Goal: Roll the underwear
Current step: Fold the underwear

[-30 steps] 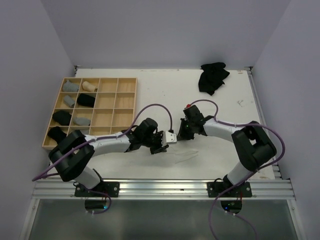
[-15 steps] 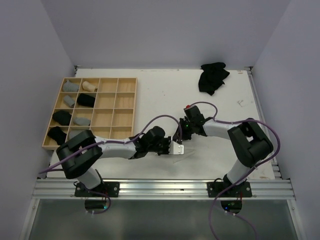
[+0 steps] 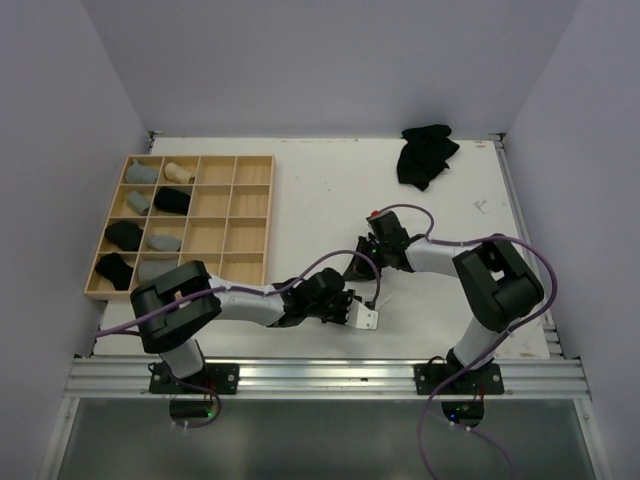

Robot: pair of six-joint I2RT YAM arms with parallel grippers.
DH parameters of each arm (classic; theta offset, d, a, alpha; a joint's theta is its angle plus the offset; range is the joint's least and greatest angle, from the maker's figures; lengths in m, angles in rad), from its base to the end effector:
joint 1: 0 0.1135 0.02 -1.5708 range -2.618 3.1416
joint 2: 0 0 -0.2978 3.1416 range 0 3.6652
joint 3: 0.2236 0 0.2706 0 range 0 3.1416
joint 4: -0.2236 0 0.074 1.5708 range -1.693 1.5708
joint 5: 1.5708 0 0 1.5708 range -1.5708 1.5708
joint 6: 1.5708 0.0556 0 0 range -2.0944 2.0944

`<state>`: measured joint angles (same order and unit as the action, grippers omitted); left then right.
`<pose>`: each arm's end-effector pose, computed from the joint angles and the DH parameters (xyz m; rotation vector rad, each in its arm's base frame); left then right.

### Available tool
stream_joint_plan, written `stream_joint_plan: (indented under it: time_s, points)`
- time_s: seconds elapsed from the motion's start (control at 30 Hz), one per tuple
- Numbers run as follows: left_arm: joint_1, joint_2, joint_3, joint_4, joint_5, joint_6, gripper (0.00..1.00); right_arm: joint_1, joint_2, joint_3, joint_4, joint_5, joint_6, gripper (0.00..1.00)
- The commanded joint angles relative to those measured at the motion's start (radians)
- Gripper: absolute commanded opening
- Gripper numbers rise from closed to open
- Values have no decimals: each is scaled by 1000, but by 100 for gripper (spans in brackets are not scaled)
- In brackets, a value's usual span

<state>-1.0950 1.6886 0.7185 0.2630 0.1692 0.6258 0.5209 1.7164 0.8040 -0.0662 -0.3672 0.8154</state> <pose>0.1527 -0.3168 0.1418 1.8041 1.4332 -0.4366 0.2870 0.1877 0.1317 0.2496 2.7458 0.9215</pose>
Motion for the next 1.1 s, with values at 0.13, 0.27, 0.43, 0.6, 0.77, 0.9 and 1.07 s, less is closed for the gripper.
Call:
stream_joint_plan:
  time_s: [0.13,0.27,0.43,0.6,0.77,0.9,1.07]
  points:
    - [-126,-58,62,-76,122,-40,26,1,71,-11,-69,56,-32,0]
    - [-138,-61,119,-96,130,-121,27,1,75,-9,-69,50,-36,0]
    - [-63,-121,108,-116,128,-192,27,1,74,6,-80,45,-45,0]
    - [23,-187,107,-177,127,-199,26,2,9,18,-95,39,-44,0]
    - [110,-245,136,-316,147,-222,28,-4,-155,60,-188,71,-62,10]
    - [127,-239,144,-390,121,-221,30,-32,-299,40,-288,116,-41,10]
    - [214,-132,189,-447,160,-294,29,-41,-307,-54,-299,96,-44,4]
